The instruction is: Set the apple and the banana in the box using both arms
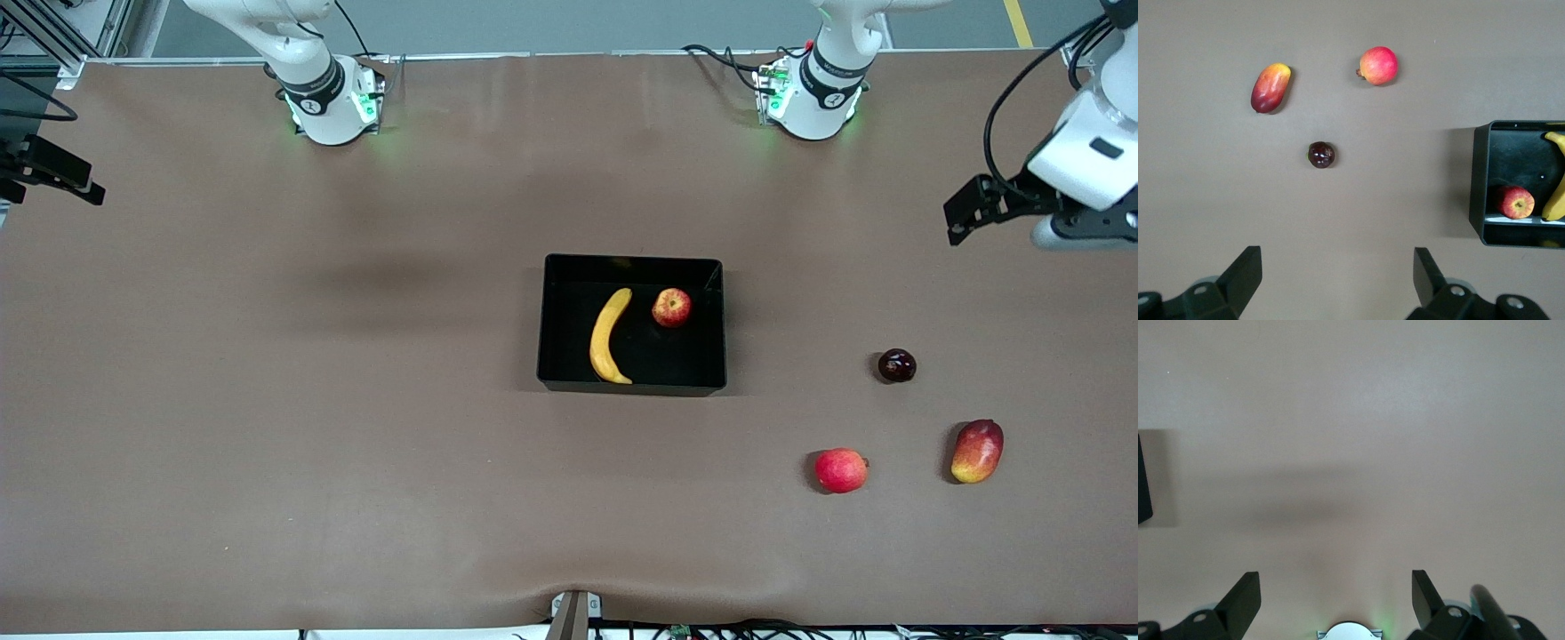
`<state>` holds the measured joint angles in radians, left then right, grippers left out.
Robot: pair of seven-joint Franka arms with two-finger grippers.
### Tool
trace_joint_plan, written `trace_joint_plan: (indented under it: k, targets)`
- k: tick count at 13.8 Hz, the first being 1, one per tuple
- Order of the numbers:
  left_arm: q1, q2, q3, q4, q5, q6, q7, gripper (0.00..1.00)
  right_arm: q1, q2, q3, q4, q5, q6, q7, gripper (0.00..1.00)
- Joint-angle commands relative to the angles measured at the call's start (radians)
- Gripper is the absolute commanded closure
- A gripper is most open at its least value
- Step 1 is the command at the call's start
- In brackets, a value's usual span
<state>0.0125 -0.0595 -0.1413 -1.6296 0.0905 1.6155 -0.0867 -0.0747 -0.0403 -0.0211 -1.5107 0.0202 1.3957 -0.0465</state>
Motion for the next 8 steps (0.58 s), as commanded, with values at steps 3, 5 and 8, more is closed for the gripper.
trace_joint_plan:
  k: [3,5,8]
  targets:
    - [0.004,-0.039,0.009,-0.046,-0.023,0.001,0.068,0.0,-0.007,0.003,0.006,0.015,-0.02,0.005,-0.01,0.0]
    - [0.006,-0.04,0.011,-0.044,-0.066,0.0,0.073,0.0,-0.002,0.002,0.006,0.015,-0.02,0.0,-0.01,0.0]
    - [0.006,-0.039,0.011,-0.042,-0.066,-0.003,0.07,0.0,-0.002,0.0,0.006,0.015,-0.017,-0.006,-0.009,0.0]
